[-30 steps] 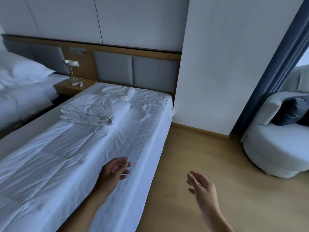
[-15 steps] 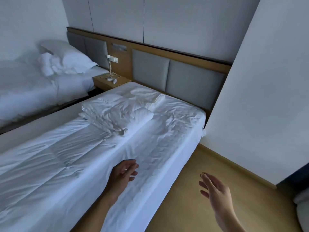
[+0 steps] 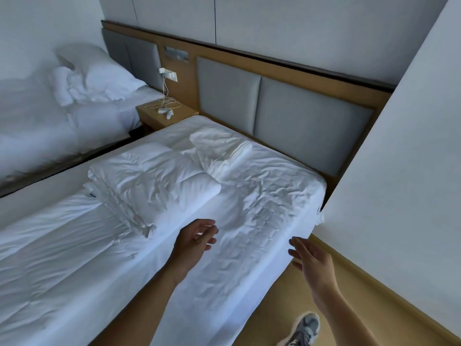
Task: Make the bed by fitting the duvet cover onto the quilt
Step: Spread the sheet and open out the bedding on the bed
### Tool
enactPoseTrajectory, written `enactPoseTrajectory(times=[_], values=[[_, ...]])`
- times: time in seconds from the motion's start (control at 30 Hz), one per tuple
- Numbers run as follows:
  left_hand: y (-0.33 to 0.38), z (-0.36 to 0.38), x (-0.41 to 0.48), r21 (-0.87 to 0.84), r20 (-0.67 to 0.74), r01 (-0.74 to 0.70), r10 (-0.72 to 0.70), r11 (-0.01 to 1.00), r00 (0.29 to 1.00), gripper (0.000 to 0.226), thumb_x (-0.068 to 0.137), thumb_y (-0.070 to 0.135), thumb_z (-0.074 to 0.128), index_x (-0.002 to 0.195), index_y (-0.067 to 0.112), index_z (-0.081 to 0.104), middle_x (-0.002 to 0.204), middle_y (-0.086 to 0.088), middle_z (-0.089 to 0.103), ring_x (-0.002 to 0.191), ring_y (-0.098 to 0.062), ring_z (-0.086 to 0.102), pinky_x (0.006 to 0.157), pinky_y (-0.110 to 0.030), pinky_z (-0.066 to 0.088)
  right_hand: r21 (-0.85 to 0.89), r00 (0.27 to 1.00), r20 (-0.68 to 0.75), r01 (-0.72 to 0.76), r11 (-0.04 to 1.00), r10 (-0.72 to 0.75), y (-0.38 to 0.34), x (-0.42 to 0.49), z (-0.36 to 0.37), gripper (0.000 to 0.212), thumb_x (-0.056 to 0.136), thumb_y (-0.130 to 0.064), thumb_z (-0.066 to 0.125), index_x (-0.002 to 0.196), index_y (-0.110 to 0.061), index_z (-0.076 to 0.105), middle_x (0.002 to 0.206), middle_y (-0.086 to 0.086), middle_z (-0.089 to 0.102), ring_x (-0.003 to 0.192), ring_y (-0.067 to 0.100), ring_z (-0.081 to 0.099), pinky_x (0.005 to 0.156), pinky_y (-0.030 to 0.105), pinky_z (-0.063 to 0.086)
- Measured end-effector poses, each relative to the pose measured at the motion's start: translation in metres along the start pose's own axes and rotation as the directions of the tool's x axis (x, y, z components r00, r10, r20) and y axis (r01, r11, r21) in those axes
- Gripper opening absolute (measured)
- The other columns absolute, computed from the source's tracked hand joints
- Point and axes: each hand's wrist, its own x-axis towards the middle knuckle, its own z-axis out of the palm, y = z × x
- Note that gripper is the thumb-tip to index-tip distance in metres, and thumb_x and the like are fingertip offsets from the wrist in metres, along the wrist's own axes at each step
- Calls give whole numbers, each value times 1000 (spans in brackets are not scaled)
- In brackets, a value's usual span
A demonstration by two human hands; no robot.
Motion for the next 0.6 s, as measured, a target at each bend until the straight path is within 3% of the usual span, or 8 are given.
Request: enactPoseTrajectory(times=[0.3, 0.47, 0.6], values=[[41, 134, 156, -89, -201, 134, -150, 987, 968, 13, 97, 9, 64, 108, 10, 71, 99, -10, 77, 83, -26, 72, 82, -41, 56, 8, 982, 183, -55, 998, 53, -44, 263, -13, 8, 95, -25, 67, 93, -25, 75, 91, -4, 77, 89, 14, 73, 76, 33, 56], [70, 153, 222, -82, -316, 144, -163, 986, 935, 13, 98, 7, 62, 107, 13, 70, 100, -9, 77, 85, -25, 71, 82, -40, 57, -40, 946, 316, -66, 997, 75, -83, 345, 19, 9, 94, -24, 68, 90, -24, 76, 92, 2, 76, 89, 19, 73, 77, 35, 56], [82, 146, 282, -101, -408, 122, -153, 987, 900, 11, 97, 12, 64, 106, 15, 71, 100, -7, 76, 87, -25, 71, 84, -42, 58, -90, 932, 362, 0, 996, 32, -110, 389, 40, 17, 93, -24, 67, 83, -33, 77, 87, -3, 75, 90, 21, 72, 82, 41, 57]])
